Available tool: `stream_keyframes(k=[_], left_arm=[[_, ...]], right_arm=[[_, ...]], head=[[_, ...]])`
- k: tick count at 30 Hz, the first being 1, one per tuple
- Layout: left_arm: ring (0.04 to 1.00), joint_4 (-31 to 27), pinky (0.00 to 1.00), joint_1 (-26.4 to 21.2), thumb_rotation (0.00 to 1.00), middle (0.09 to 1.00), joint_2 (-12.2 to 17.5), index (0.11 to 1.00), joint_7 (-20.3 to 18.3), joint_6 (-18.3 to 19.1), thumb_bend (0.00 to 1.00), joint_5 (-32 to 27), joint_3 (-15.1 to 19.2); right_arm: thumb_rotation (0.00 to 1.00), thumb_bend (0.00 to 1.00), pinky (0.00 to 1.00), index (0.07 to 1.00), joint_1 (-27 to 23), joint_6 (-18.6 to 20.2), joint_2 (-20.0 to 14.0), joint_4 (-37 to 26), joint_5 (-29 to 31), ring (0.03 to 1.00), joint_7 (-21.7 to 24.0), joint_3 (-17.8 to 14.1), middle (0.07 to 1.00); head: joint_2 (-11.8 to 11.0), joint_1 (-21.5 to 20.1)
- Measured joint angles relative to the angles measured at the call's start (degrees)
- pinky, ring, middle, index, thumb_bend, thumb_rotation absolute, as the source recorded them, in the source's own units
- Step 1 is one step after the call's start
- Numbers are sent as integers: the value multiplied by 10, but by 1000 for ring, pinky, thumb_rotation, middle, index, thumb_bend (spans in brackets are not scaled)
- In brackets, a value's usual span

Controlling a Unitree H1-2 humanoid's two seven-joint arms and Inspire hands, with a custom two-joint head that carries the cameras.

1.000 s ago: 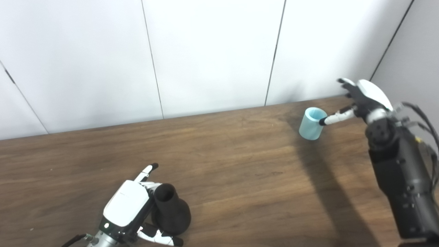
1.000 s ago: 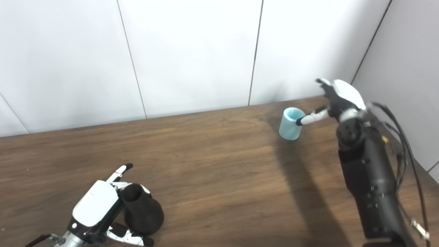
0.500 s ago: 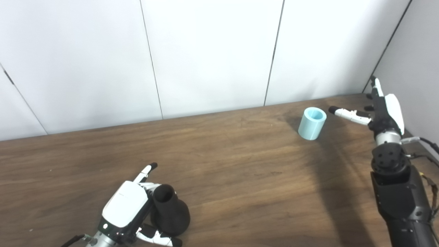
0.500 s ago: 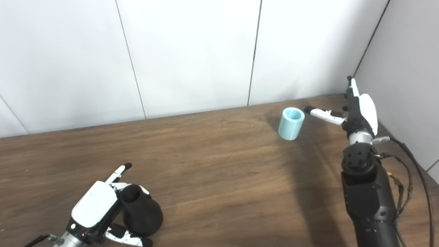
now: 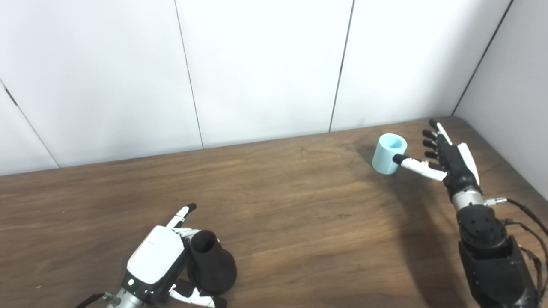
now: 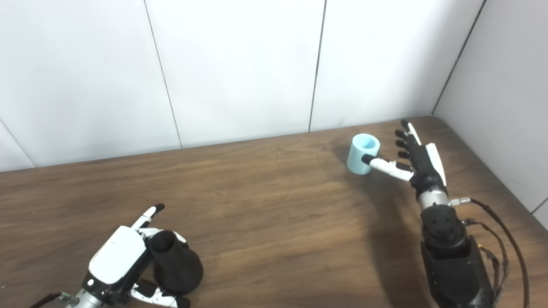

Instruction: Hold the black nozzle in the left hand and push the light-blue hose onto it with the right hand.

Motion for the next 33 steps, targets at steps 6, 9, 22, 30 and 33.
stream_keyframes(k=[6, 9, 22, 30, 33], left_arm=[[537, 1, 956, 0, 0, 480, 1, 491, 1, -2, 524, 0, 0], [541, 1, 962, 0, 0, 482, 1, 490, 0, -2, 524, 0, 0], [541, 2, 956, 1, 0, 479, 3, 494, 0, -2, 524, -1, 1], [535, 1, 934, 2, 0, 479, 7, 494, 0, -4, 524, -6, 2], [536, 0, 929, 3, 0, 477, 8, 495, 0, -4, 524, -7, 3]], right_arm=[[435, 1000, 749, 916, 0, -76, 3, 73, 6, 806, -24, 8, 857], [432, 1000, 763, 914, -3, -90, 7, 86, 15, 825, -32, 8, 869], [335, 1000, 814, 929, -30, -123, 12, 139, 63, 868, -48, 8, 898], [329, 1000, 805, 925, -43, -111, 29, 142, 91, 864, -48, 11, 896], [345, 1000, 785, 913, -50, -112, 27, 147, 87, 849, -49, 19, 883]], head=[[-2, -2], [-2, -3], [0, -5], [4, -4], [4, -2]])
